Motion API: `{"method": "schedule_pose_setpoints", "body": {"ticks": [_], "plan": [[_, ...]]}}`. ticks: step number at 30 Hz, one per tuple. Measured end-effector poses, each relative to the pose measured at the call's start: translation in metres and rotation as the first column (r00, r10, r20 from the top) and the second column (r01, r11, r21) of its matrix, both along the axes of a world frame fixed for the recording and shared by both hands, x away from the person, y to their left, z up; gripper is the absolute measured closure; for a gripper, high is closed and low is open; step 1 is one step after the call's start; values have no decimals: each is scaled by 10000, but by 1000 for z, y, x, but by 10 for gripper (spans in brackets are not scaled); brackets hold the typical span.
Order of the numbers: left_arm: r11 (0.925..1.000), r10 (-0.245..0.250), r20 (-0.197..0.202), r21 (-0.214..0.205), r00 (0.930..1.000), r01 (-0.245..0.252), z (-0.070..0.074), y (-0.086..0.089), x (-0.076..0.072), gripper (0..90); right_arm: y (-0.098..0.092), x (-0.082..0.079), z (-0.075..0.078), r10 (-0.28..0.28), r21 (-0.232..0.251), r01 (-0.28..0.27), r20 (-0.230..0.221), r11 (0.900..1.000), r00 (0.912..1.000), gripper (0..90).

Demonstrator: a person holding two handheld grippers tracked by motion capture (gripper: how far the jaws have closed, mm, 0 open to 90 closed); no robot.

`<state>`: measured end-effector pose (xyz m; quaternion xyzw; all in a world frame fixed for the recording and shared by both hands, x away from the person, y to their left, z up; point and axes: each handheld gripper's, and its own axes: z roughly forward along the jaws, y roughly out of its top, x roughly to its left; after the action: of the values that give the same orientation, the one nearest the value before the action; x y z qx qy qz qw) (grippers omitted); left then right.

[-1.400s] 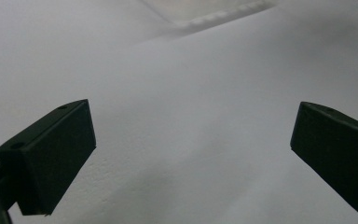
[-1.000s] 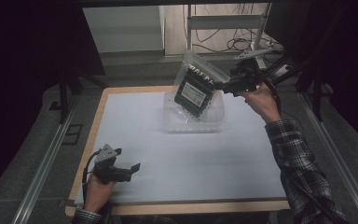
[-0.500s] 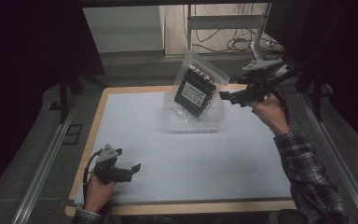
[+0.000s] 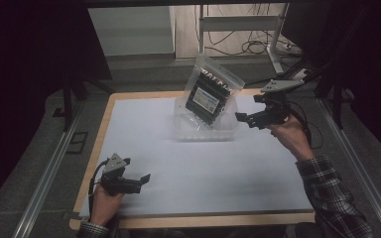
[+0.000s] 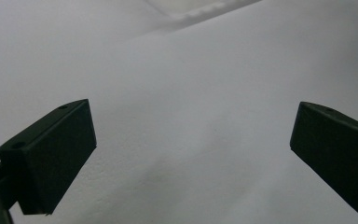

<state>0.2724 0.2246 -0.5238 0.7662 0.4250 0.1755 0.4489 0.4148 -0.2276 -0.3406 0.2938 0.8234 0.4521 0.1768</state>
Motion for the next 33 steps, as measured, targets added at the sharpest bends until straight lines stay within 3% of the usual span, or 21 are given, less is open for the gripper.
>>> {"method": "schedule_pose_setpoints", "body": {"ticks": [24, 33], "plan": [[9999, -63, -65, 85, 10000, 64, 1, -2, 0, 2, -27, -45, -41, -189, -189, 191, 107, 9996, 9998, 0], [9998, -85, -68, 162, 9999, 86, 1, -2, 0, 3, -40, -69, -46, -440, -242, 454, 537, 9987, 9976, 0]]}}
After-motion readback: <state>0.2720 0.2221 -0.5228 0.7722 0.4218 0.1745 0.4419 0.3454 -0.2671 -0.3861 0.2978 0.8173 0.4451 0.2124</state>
